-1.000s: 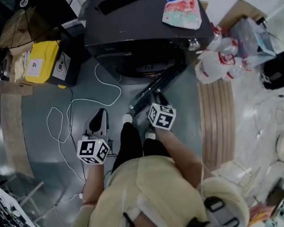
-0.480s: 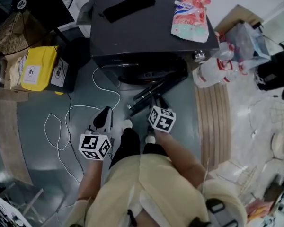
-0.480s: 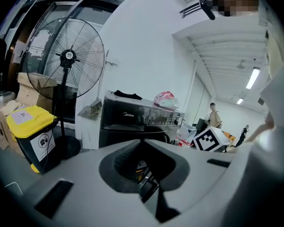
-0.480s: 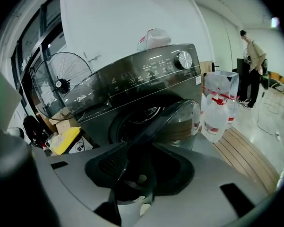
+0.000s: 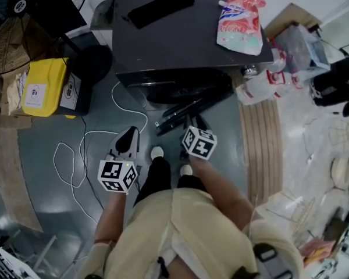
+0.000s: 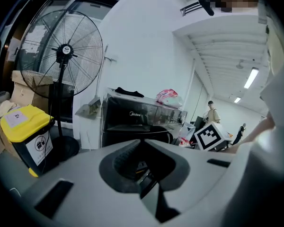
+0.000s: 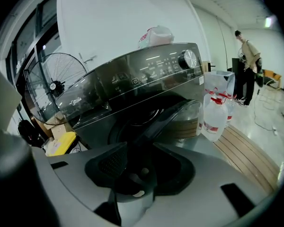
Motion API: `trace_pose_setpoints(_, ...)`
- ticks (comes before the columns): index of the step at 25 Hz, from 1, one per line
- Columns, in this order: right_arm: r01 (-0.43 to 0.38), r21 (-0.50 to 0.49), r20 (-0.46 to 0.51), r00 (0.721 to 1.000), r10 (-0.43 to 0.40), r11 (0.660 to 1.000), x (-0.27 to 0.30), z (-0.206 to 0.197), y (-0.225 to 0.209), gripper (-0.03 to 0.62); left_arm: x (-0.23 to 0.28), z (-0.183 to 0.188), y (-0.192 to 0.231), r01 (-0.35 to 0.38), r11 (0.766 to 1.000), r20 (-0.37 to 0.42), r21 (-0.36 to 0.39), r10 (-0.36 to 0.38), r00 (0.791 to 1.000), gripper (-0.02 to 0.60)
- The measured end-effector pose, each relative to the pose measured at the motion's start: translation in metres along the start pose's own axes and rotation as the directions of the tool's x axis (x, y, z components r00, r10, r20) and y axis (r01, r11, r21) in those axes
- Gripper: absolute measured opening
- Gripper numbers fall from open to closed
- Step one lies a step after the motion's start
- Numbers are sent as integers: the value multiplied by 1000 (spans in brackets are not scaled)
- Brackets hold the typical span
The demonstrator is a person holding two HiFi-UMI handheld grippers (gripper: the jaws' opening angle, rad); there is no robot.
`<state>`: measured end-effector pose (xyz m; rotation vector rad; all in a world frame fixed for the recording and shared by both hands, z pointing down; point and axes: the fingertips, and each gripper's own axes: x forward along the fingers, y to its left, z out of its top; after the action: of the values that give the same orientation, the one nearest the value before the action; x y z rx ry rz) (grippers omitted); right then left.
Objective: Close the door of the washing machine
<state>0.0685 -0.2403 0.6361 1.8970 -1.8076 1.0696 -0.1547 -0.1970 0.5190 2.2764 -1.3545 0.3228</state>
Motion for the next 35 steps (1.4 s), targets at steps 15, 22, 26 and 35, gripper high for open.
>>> trace_pose_setpoints(15, -8, 16, 27, 1000, 8, 1000, 35, 24, 28, 155, 12, 4, 34, -14, 1000, -7, -7, 14, 1000, 6)
trace_pose_setpoints(22, -22, 26, 45, 999, 21, 999, 51, 34, 38, 155, 14, 11, 46, -24, 1000, -3, -1, 24, 1000, 6)
trace_pose_setpoints(26, -39, 21, 56, 998, 38, 999, 57, 38, 42, 155, 16, 14, 51, -24, 1000, 0, 5, 24, 1000, 6)
trace_pose_setpoints(35, -15, 34, 81, 997, 12, 999, 62, 44, 45, 154, 17, 18, 60, -7, 1000, -7, 11, 7, 1000, 6)
